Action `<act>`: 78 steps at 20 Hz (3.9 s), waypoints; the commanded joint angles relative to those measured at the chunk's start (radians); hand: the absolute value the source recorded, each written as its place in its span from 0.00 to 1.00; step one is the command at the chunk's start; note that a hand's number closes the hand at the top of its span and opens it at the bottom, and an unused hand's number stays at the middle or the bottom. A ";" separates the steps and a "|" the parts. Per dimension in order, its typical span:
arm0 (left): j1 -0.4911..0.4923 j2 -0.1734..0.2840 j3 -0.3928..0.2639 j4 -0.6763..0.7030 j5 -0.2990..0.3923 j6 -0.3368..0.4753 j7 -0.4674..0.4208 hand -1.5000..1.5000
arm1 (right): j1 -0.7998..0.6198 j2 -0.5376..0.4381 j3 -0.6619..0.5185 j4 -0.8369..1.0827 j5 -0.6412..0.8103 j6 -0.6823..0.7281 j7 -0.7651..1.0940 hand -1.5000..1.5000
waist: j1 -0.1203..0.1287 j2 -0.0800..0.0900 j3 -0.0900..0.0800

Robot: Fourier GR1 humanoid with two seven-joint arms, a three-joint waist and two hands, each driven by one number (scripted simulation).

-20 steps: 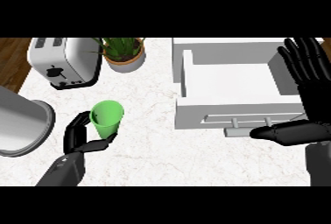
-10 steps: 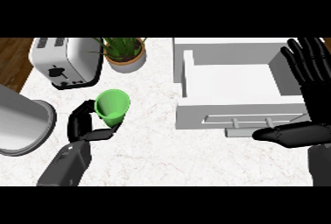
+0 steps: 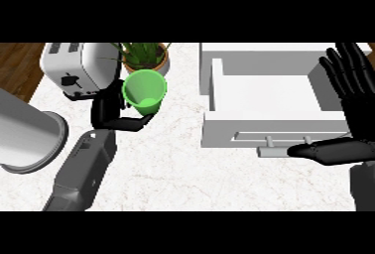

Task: Pick up the cup, place it into the drawer and close the drawer

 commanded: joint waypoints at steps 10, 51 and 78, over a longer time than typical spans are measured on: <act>-0.293 -0.087 -0.193 -0.333 0.051 0.196 0.507 1.00 | -0.009 0.002 -0.019 0.022 -0.001 -0.012 -0.008 0.00 | 0.001 -0.002 0.000; -0.601 -0.088 -0.552 0.102 0.475 0.372 0.562 0.00 | -0.126 0.019 0.205 0.061 -0.238 0.321 -0.006 1.00 | -0.195 0.052 0.000; -0.368 -0.041 -0.522 0.000 0.608 0.323 0.401 0.00 | -0.174 -0.087 0.522 0.767 0.640 0.142 -0.255 1.00 | 0.067 0.015 0.002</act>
